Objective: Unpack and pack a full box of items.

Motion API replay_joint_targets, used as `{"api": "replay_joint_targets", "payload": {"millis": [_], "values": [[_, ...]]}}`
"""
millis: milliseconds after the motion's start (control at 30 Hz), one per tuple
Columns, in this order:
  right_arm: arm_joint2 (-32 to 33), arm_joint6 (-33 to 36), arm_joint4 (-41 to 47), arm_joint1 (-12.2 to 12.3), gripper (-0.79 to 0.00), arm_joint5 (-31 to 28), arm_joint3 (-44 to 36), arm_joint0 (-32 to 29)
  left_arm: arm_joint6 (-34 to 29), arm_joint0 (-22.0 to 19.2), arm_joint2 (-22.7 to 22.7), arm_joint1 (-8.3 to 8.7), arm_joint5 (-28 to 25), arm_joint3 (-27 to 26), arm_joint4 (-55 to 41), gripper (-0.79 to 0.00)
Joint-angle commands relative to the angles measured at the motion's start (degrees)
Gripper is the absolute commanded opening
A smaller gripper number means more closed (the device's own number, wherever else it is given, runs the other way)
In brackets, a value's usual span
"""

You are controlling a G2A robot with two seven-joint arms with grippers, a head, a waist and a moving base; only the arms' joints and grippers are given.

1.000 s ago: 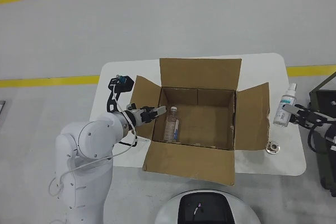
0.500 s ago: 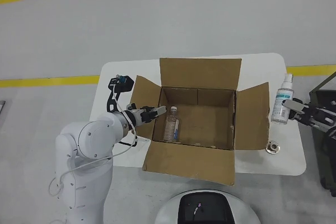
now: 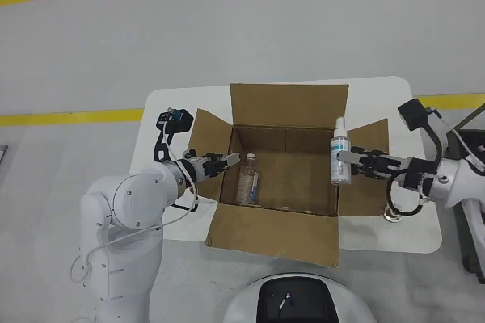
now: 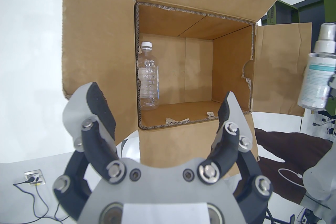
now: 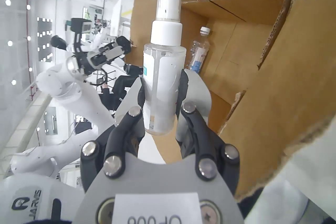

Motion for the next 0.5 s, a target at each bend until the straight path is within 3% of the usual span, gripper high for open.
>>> {"api": "replay_joint_targets", "payload": {"millis": [0,200,367,467], "values": [[-4.11,-1.09,-2.54,-0.07,-0.785,1.95,1.89,1.92,0.0,0.0,0.0,0.0,0.0,0.0,0.0,0.0],[-12.03,-2.73,-6.36,-0.34,-0.785,3.21,8.11,5.8,0.0,0.0,0.0,0.0,0.0,0.0,0.0,0.0],[-12.5,-2.69,-6.64,-0.33,-0.785,3.19,8.71,6.05,0.0,0.0,0.0,0.0,0.0,0.0,0.0,0.0],[-12.5,-2.69,-6.64,-0.33,-0.785,3.19,8.71,6.05,3.44,1.68,-0.58,0.1,-0.91,-0.81,-1.17,0.0]]}}
